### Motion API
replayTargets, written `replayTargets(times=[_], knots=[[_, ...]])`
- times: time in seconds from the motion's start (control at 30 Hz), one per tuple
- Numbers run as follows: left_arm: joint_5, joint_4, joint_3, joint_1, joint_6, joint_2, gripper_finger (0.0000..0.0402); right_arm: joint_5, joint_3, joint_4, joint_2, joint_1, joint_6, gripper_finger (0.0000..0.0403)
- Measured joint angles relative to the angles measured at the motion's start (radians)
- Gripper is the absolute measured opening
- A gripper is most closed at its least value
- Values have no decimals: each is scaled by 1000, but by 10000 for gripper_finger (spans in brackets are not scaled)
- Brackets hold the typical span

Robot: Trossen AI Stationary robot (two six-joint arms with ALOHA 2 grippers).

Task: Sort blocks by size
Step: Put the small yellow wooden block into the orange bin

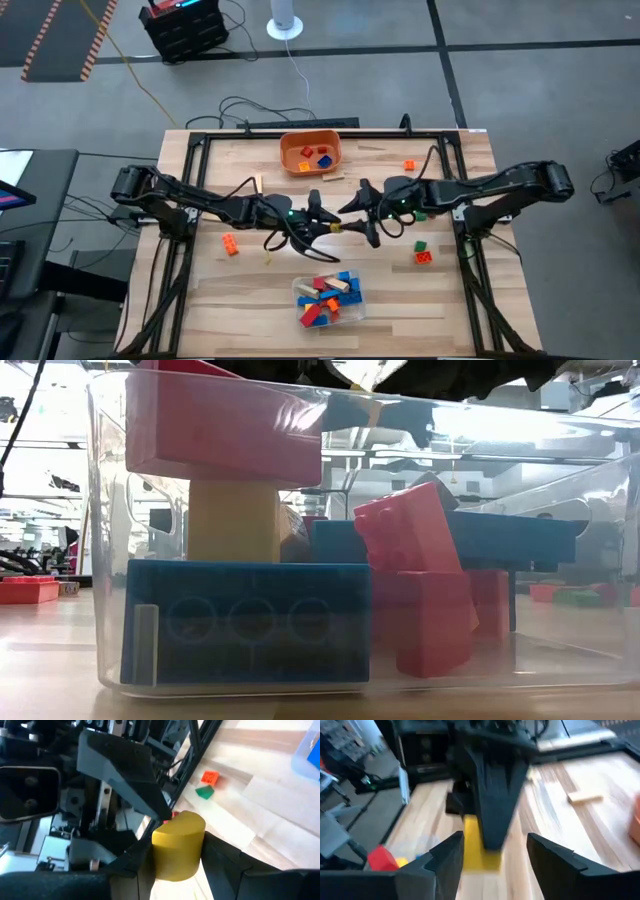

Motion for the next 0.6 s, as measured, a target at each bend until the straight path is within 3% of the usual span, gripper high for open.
replayTargets(times=[0.17, 0.27, 0.5, 0.6], knots=[[-99, -65, -1, 15, -54, -15, 139, 3, 0, -241, -93, -17, 53, 246], [-108, -144, 0, 83, -159, -34, 139, 19, 0, -364, -119, -7, 105, 245], [-95, -253, 0, 389, -404, -20, 139, 167, -1, -430, -68, 101, 195, 244], [-25, -299, -1, 532, -466, -2, 139, 237, -1, -481, -45, 128, 200, 244]])
